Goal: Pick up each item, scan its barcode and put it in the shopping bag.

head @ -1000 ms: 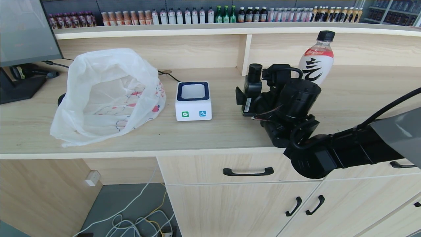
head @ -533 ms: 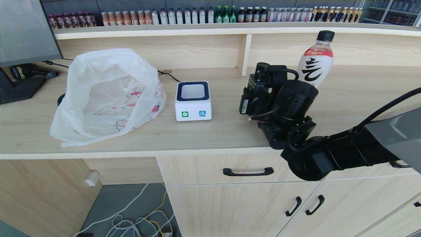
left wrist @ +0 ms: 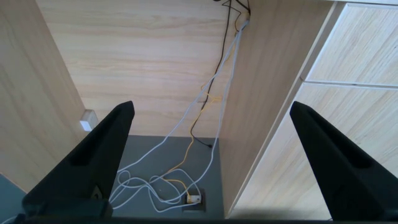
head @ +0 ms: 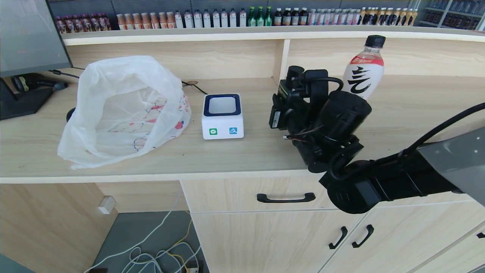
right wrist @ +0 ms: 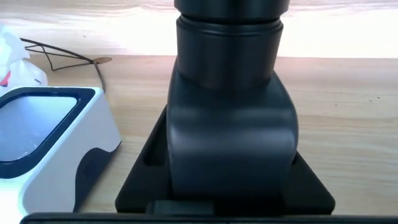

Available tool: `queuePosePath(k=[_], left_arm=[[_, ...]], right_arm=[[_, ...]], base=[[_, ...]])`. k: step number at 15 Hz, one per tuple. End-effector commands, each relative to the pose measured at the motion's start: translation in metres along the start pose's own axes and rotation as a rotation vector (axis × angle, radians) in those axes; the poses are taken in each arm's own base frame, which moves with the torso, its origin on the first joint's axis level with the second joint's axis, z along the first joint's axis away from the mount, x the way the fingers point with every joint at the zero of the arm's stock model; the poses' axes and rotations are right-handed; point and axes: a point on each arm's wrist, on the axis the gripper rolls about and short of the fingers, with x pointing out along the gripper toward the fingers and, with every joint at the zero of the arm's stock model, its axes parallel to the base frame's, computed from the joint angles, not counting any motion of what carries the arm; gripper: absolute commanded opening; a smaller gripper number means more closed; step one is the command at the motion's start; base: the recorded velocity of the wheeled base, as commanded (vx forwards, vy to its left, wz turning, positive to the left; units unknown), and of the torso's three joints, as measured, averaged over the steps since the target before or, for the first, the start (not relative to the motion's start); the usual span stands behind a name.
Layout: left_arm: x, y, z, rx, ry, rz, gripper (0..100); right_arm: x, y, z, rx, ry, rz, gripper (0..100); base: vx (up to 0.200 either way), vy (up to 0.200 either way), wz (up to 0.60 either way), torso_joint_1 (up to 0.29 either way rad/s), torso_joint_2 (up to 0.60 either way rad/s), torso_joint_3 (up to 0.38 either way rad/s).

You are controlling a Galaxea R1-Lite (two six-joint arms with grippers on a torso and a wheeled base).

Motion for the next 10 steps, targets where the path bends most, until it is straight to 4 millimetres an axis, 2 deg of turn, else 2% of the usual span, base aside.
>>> queuePosePath(k=[1, 4, 6, 10], left_arm=[[0.000, 0.000, 0.000, 0.000, -0.001, 0.001, 100], [0.000, 0.000, 0.000, 0.000, -0.001, 0.001, 100], [0.000, 0.000, 0.000, 0.000, -0.001, 0.001, 100], [0.000, 0.000, 0.000, 0.000, -0.001, 0.000, 100]], right_arm=[[-0.005, 0.005, 0.010, 0.015, -0.018, 0.017, 0], [-0.016, 0.014, 0.022, 0.040, -0.046, 0.047, 0], [-0.027, 0.024, 0.023, 0.045, -0.035, 0.085, 0], [-0.061, 0.042, 0.044, 0.082, -0.047, 0.173, 0]], base=[[0.000, 0.000, 0.00, 0.000, 0.00, 0.000], [0.000, 0.000, 0.00, 0.000, 0.00, 0.000], [0.000, 0.000, 0.00, 0.000, 0.00, 0.000], [0.000, 0.000, 0.00, 0.000, 0.00, 0.000]])
